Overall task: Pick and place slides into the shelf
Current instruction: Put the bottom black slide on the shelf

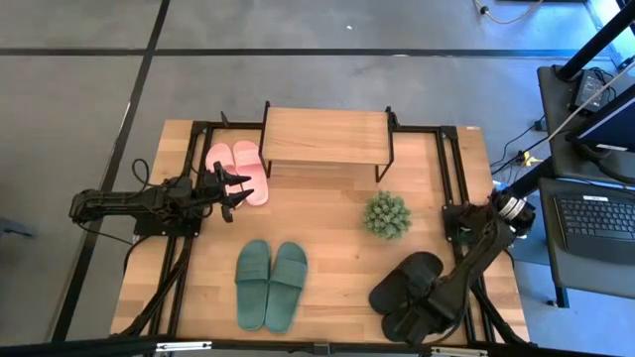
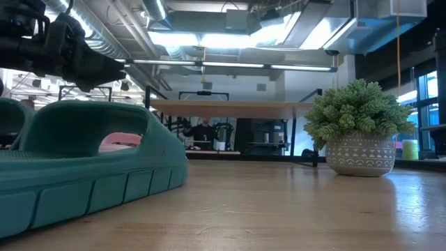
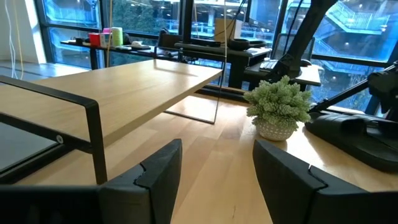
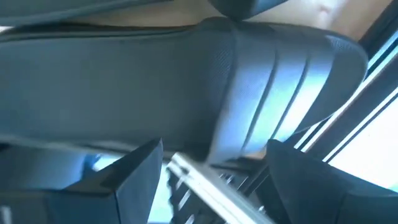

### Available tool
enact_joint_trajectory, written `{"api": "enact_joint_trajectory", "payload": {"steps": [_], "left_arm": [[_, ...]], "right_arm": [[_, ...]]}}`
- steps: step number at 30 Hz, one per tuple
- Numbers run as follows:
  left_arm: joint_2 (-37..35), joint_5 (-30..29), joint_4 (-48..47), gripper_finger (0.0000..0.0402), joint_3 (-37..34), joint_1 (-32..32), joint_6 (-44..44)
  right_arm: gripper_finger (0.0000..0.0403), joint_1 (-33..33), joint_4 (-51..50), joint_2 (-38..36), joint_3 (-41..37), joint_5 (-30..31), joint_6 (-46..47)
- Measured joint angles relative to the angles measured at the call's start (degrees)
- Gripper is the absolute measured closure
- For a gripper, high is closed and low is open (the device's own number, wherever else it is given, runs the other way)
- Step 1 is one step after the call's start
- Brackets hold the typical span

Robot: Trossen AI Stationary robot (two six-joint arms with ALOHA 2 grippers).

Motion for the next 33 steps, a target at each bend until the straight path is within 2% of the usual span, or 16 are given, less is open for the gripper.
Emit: {"api": "enact_joint_trajectory", "payload": {"steps": [10,18,23,33], "left_arm": [[0.00,0.02,0.00,0.0211,0.00,0.00,0.00],[0.00,0.02,-0.02,0.0211,0.00,0.00,0.00],[0.00,0.01,-0.02,0.0211,0.00,-0.01,-0.01],[0.00,0.02,-0.01,0.0211,0.00,-0.01,-0.02]], "right_arm": [[0.0115,0.15,-7.96,5.64,0.00,-0.64,-0.74],[0.0124,0.15,-9.00,7.22,-0.02,-2.30,-2.05],[0.0168,0.11,-8.94,7.22,-0.02,-2.46,-1.14],[0.0287,0.11,-8.70,7.22,-0.02,-2.66,-0.61]]}}
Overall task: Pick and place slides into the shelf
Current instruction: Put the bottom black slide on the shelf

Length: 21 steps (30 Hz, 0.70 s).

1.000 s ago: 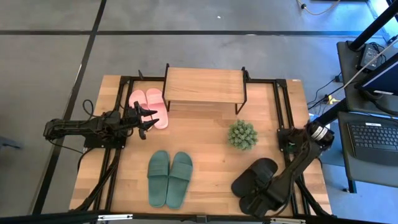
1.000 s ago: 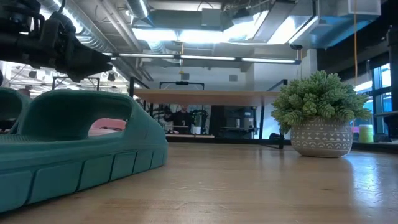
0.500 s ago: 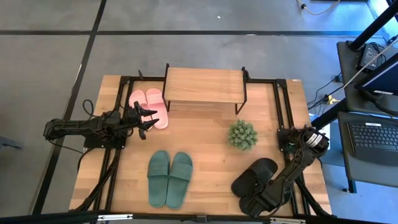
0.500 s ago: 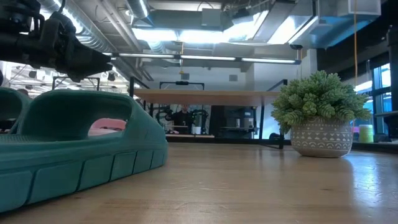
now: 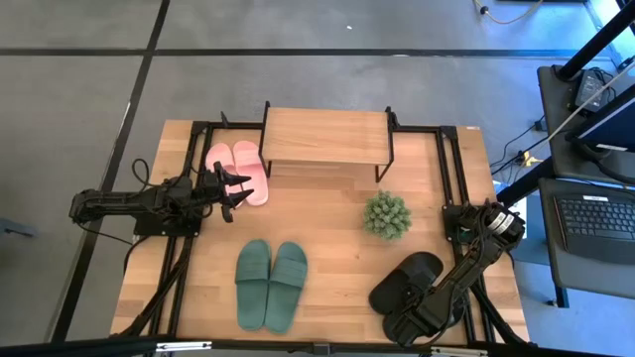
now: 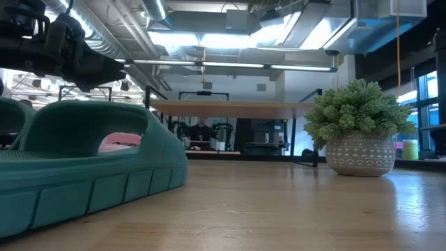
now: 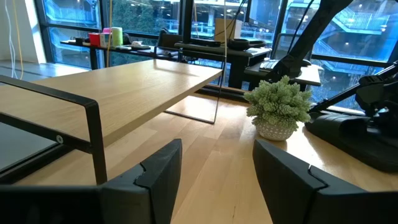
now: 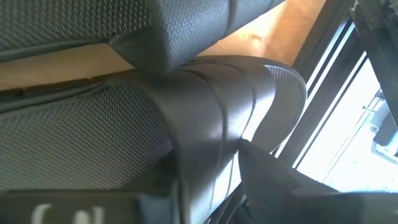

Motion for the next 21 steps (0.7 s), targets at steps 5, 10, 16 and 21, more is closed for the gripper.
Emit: {"api": "enact_joint_trajectory", "payload": {"steps": [5,10,16,21], "left_arm": [[0.00,0.00,-0.01,0.0211,0.00,0.00,0.00],[0.00,0.00,0.01,0.0211,0.00,0.00,0.00],[-0.02,0.00,0.02,0.0211,0.00,0.01,0.00],[-0.01,-0.01,0.01,0.0211,0.00,0.00,0.00]], "right_arm": [[0.0354,0.01,-0.07,0.00,0.00,-0.01,0.77],[0.0386,0.02,0.48,-0.07,0.00,-0.03,-0.07],[0.0387,0.08,-1.81,-0.02,3.18,1.21,-2.91],[0.0387,0.00,-10.96,-0.01,12.78,3.83,-4.89]]}}
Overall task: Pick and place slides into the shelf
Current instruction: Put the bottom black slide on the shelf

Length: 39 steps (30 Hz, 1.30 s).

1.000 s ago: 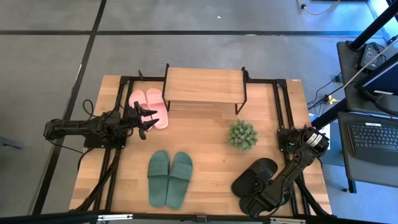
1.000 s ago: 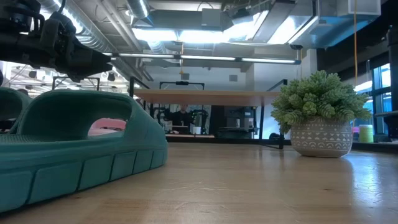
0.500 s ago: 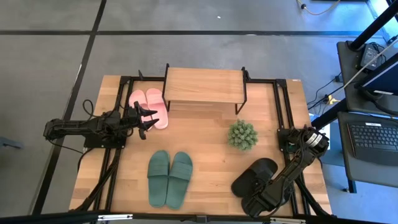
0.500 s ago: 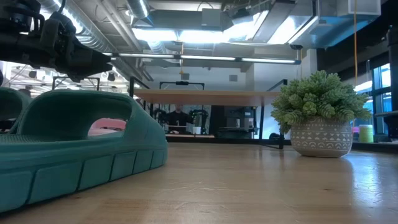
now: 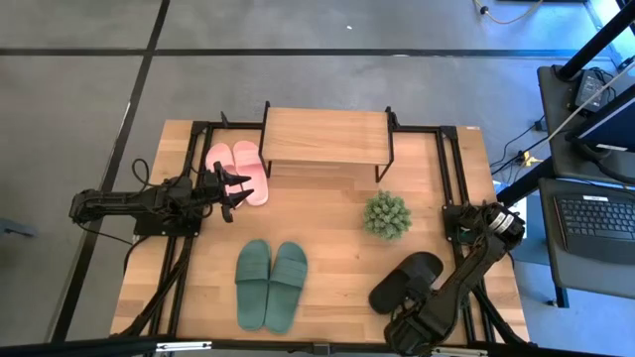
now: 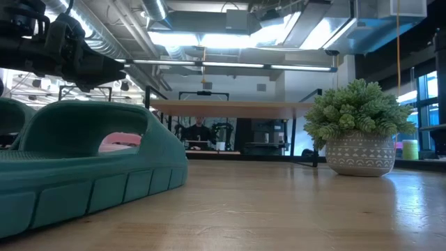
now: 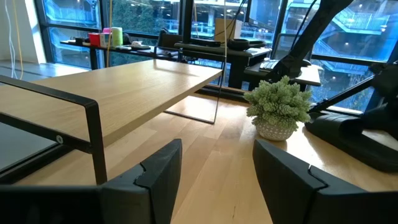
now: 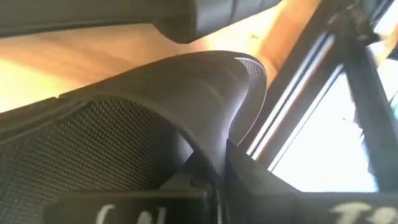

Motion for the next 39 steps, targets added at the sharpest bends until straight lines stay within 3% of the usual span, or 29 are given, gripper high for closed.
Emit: {"api": "enact_joint_trajectory", "payload": {"steps": [3,6,9,15,23,27,32,39], "left_arm": [[-0.01,0.01,0.01,0.0211,0.00,0.01,0.00],[0.01,0.01,0.01,0.0211,0.00,0.01,0.00],[-0.01,0.01,0.01,0.0211,0.00,0.00,0.00],[0.01,0.01,0.01,0.0211,0.00,-0.01,-0.02],[-0.01,0.01,0.01,0.0211,0.00,0.00,-0.02],[-0.01,0.01,0.01,0.0211,0.00,-0.01,-0.02],[0.00,0.01,0.01,0.0211,0.00,0.01,-0.02],[-0.01,0.01,0.01,0.0211,0.00,0.00,-0.02]], "right_arm": [[0.0387,0.07,-5.17,-0.01,7.37,5.84,-1.82],[0.0387,-0.08,-7.56,-0.09,13.29,16.89,-5.64],[0.0387,-1.77,-6.85,-0.10,18.28,29.26,-14.19],[0.0387,-9.19,-7.27,-0.10,23.96,44.37,-38.70],[0.0387,-25.80,-7.40,-0.10,24.91,51.47,-74.01],[0.0387,-32.18,-7.49,-0.06,28.97,58.51,-87.85],[0.0387,-40.49,-7.10,-0.07,37.44,66.91,-99.68],[0.0387,-53.05,-5.55,-0.10,42.87,67.58,-108.29]]}}
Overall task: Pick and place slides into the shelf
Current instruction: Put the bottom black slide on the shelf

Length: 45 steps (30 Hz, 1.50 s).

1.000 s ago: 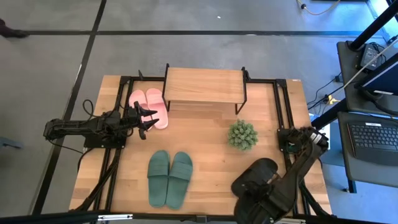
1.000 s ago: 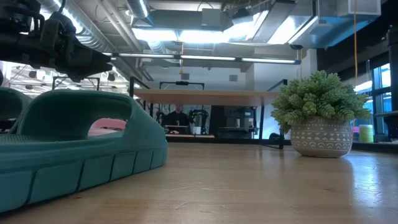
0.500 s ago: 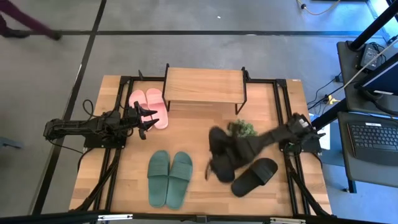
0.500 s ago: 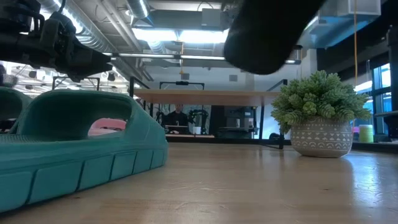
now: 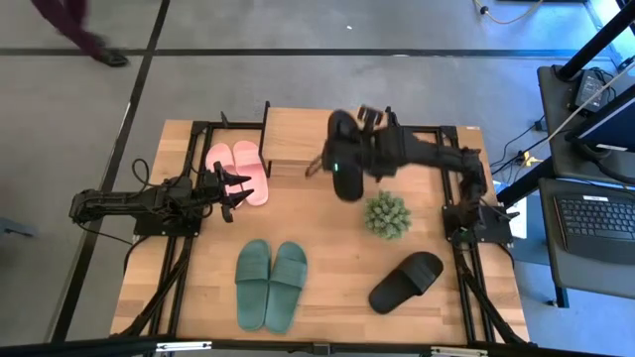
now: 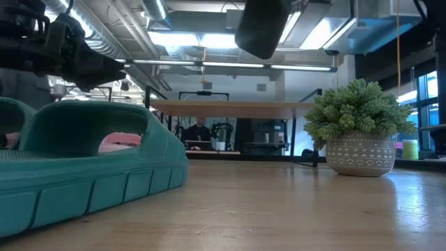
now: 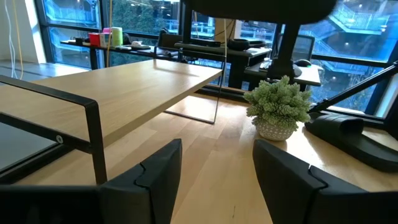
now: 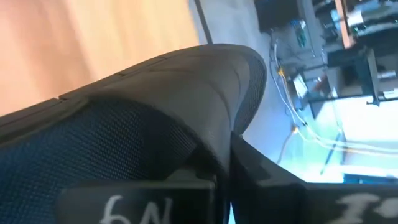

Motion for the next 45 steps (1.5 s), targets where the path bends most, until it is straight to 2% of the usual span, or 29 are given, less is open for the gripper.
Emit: {"api": "enact_joint_trajectory", "payload": {"steps": [3,6,8,14,23,38,45], "left_arm": [[0.00,0.00,0.00,0.0211,0.00,0.00,0.00],[0.00,0.00,0.00,0.0211,0.00,0.00,0.00],[0.00,0.00,0.00,0.0211,0.00,0.00,0.00],[0.00,0.00,0.00,0.0211,0.00,0.00,0.00],[0.00,0.00,0.00,0.0211,0.00,0.00,0.00],[0.00,0.00,0.00,0.0211,0.00,0.00,0.00],[0.02,0.00,-0.02,0.0211,0.00,-0.02,0.00]], "right_arm": [[0.0387,-5.09,2.38,0.00,-0.72,-0.40,-4.07],[0.0387,-9.38,4.70,0.00,-2.26,-3.49,-6.68],[0.0387,-11.39,4.91,0.00,-3.24,-5.26,-6.98],[0.0387,-15.50,6.68,0.02,-7.80,-5.30,-7.68],[0.0387,-17.60,19.42,0.13,-19.19,-5.38,-15.80],[0.0387,-19.93,25.33,-0.02,-27.48,-7.13,-15.98],[0.0335,-20.01,26.12,-0.02,-27.61,-7.87,-15.76]]}}
